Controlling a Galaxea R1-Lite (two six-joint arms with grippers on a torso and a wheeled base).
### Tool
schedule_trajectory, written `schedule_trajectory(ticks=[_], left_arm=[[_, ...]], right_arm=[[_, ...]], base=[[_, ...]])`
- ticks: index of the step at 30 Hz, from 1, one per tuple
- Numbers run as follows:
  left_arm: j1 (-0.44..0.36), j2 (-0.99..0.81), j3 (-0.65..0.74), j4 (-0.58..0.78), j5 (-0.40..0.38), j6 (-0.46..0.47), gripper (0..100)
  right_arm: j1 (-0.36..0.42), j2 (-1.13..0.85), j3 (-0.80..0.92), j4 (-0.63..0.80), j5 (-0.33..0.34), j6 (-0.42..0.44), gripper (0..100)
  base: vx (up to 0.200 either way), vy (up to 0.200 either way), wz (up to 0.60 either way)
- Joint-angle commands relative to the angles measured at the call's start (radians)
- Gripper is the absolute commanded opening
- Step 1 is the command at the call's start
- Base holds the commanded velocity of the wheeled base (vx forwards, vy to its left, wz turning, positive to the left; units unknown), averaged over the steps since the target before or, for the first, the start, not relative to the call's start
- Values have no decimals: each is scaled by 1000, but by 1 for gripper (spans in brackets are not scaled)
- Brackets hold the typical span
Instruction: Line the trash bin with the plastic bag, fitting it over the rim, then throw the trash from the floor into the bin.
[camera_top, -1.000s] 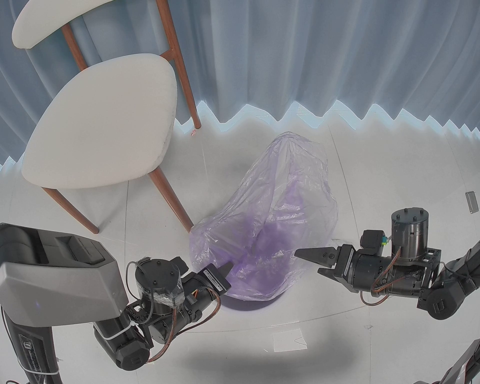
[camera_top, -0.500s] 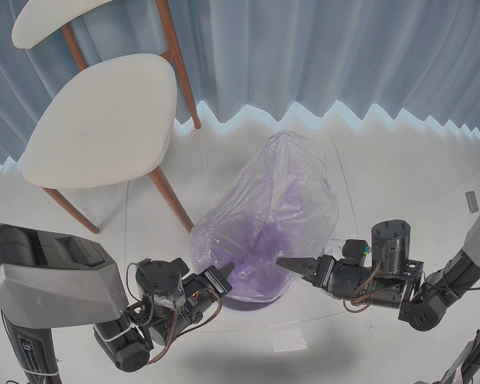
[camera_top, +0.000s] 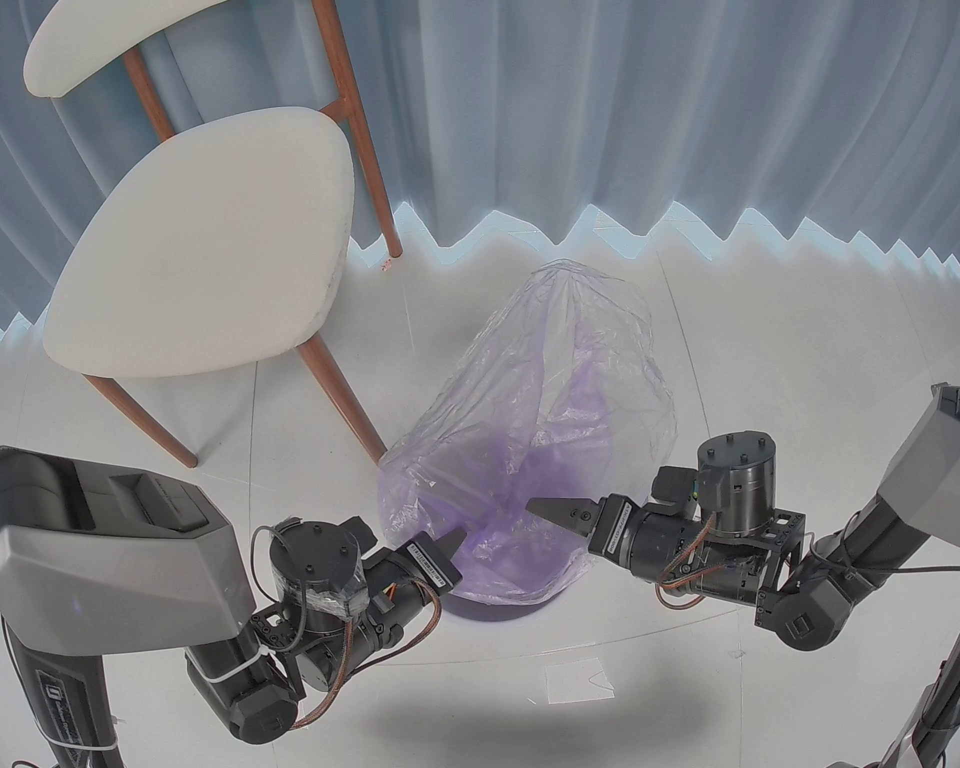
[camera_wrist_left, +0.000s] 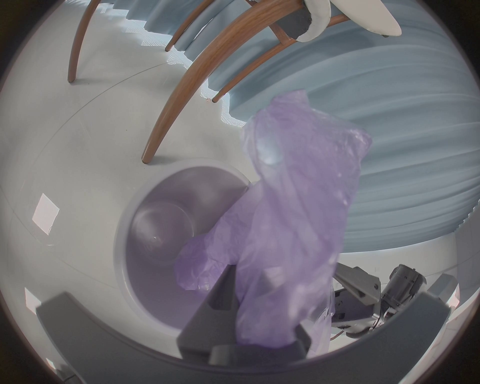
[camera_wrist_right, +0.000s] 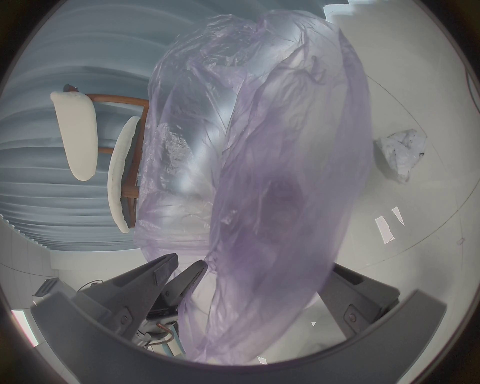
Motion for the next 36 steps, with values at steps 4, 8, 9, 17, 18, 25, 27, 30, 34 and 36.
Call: schedule_trajectory(ticks=[4, 8, 9, 17, 18, 25, 27, 30, 34, 36], left_arm=[[-4, 7, 9, -1, 3, 30, 0], [-4, 1, 18, -1, 2, 30, 0], [-4, -1, 18, -1, 2, 30, 0], [-5, 1, 21, -1, 2, 30, 0], [-5, 1, 21, -1, 2, 30, 0], [2, 1, 23, -1, 3, 31, 0], [7, -1, 26, -1, 8, 30, 0], [5, -2, 26, -1, 26, 30, 0], [-12, -1, 42, -1, 37, 33, 0], [-32, 1, 50, -1, 38, 37, 0]], right_arm=[[1, 25, -31, -1, 0, 2, 100], [6, 25, -36, -1, 0, 4, 100], [4, 28, -37, 1, 0, 5, 100], [3, 88, -73, -1, -25, 5, 100], [3, 88, -73, -1, -25, 5, 0], [-2, 67, -39, -36, -25, 9, 0], [-3, 61, -10, -41, -23, 4, 0], [-19, 62, 10, -59, -25, 1, 0], [-20, 35, 61, -111, -23, 1, 0], [-12, 35, 76, -125, -20, 1, 0]], base=[[0, 0, 0], [0, 0, 0], [0, 0, 0], [0, 0, 0], [0, 0, 0], [0, 0, 0], [0, 0, 0], [0, 0, 0], [0, 0, 0], [0, 0, 0]])
